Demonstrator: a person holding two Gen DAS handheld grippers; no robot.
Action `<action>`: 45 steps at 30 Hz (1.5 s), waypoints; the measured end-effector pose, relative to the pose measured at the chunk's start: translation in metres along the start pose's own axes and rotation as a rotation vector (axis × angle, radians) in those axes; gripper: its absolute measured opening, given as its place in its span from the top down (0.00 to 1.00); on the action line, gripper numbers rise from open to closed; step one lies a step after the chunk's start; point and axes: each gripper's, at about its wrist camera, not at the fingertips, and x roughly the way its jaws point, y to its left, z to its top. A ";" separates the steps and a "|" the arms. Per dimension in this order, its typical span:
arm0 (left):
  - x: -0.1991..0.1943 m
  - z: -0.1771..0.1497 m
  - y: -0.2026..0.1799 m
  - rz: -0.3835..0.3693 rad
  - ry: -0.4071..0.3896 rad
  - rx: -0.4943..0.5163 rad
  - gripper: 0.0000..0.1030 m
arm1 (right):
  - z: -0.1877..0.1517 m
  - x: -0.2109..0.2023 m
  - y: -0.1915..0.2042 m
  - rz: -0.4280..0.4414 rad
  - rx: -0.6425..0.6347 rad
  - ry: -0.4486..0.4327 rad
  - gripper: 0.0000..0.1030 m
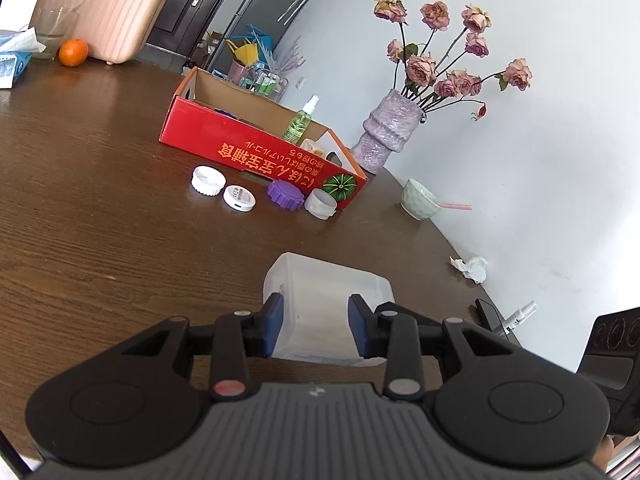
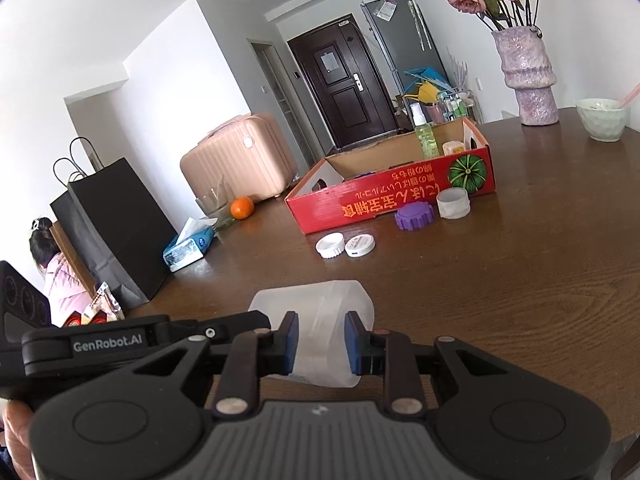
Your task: Organize rigid objects
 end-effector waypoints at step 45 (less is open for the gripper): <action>0.346 0.297 0.099 0.183 0.130 0.117 0.44 | 0.266 0.380 -0.112 -0.256 -0.103 0.096 0.85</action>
